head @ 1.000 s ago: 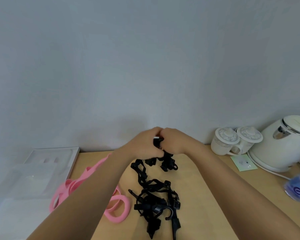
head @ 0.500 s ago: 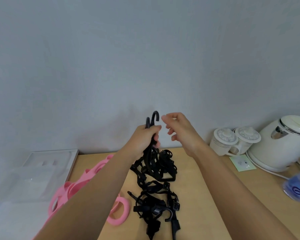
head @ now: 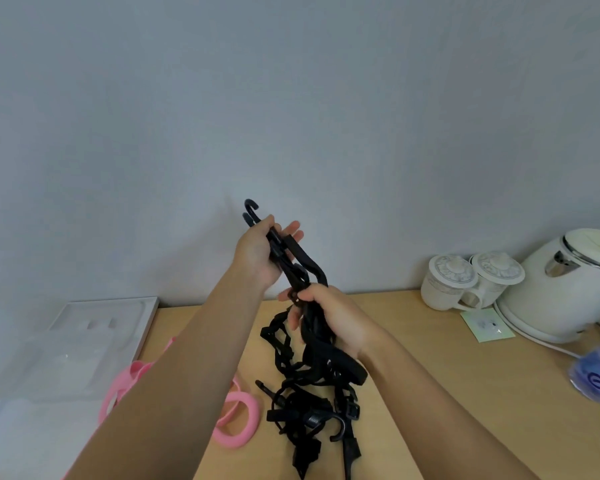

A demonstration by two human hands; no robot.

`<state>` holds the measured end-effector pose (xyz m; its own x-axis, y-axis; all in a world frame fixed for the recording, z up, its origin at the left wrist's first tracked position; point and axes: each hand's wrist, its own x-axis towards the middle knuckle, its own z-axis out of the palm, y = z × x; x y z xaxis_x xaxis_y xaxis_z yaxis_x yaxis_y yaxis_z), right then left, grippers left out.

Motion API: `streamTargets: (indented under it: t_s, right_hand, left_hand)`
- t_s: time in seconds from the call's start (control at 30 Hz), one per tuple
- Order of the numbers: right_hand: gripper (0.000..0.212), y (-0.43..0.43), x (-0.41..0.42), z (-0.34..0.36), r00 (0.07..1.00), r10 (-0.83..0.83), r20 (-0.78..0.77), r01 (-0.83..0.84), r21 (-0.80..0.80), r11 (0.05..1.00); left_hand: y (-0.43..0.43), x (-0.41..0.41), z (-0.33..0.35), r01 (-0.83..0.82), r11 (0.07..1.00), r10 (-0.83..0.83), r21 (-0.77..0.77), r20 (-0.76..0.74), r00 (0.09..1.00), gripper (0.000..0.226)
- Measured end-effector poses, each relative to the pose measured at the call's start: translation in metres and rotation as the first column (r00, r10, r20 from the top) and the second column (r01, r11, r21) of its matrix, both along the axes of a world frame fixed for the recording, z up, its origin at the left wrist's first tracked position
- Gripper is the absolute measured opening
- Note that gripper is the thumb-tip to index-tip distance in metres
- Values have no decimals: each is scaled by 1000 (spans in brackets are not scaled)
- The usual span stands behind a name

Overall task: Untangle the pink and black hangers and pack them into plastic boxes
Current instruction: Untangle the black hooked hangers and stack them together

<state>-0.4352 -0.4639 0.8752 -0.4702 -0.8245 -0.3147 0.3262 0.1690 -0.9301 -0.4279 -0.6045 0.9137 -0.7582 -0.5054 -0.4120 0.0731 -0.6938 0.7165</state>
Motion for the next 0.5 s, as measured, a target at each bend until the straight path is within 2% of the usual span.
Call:
streamTargets:
  t_s: [0.13, 0.3, 0.5]
  right_hand:
    - [36, 5, 2, -1, 988, 106, -108, -104, 20, 994]
    - [20, 15, -4, -1, 981, 138, -139, -138, 13, 990]
    - [38, 13, -9, -10, 991, 132, -10, -132, 26, 991]
  left_hand:
    - [-15, 2, 4, -10, 997, 13, 75, -46, 999, 38]
    - [-19, 6, -1, -56, 992, 59, 117, -27, 998, 37]
    - [-18, 6, 2, -3, 993, 13, 121, -75, 997, 38]
